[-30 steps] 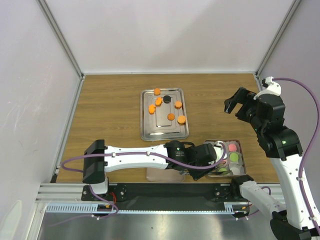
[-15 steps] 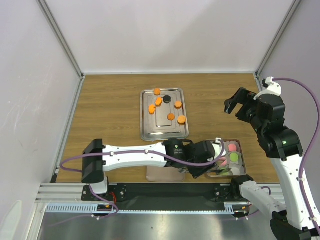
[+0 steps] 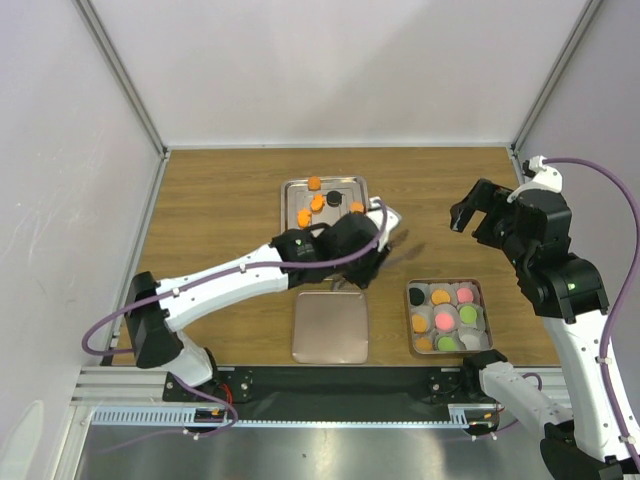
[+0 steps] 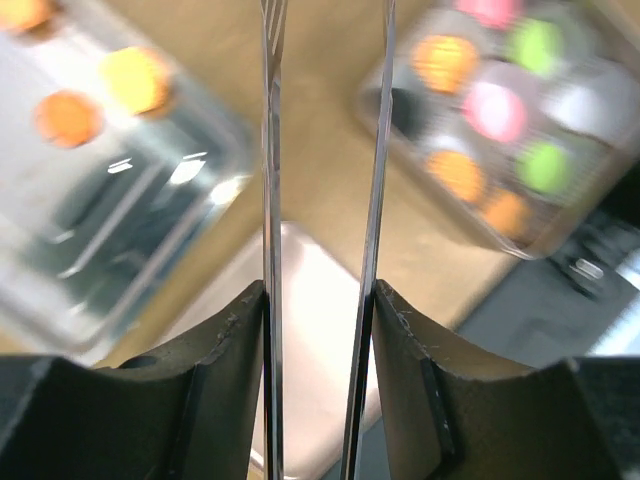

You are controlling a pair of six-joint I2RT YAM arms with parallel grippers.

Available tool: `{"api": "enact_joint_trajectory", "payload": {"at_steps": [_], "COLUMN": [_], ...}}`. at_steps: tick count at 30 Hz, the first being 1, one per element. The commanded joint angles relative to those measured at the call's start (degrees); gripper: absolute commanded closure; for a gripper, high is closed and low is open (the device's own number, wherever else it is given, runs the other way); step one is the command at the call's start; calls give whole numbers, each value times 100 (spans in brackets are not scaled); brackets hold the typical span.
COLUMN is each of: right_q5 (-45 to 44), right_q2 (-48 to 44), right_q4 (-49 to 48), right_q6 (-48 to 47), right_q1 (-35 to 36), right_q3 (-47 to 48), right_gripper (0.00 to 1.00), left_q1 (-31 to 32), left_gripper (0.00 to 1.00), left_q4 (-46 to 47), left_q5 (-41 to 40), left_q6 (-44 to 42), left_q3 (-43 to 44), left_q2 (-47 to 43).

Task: Pack the cookies

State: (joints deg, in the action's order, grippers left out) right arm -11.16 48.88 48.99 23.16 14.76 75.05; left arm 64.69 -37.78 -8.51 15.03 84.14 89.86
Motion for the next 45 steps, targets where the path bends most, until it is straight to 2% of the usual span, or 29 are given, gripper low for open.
{"api": "enact_joint_trajectory", "payload": {"at_steps": [1, 9, 15, 45], "right_q5": [8, 219, 281, 281], "right_q2": [-37, 16, 25, -37], "right_q4": [-21, -100, -188, -232], "right_q6": [-180, -329, -373, -488], "right_q1": [-17, -26, -26, 18], "right_q3": [168, 116, 72, 19], "right_gripper": [0, 0, 0, 0], "left_q1": [-551, -1440, -1713, -2171], "left_gripper": [51, 51, 51, 47], "left_q4": [166, 60, 210, 218], "left_q5": [-545, -1073, -986, -511], "left_q6": [202, 264, 176, -149], "left_q3": [-213, -486, -574, 788], "left_q2": [-189, 119, 522, 2043]}}
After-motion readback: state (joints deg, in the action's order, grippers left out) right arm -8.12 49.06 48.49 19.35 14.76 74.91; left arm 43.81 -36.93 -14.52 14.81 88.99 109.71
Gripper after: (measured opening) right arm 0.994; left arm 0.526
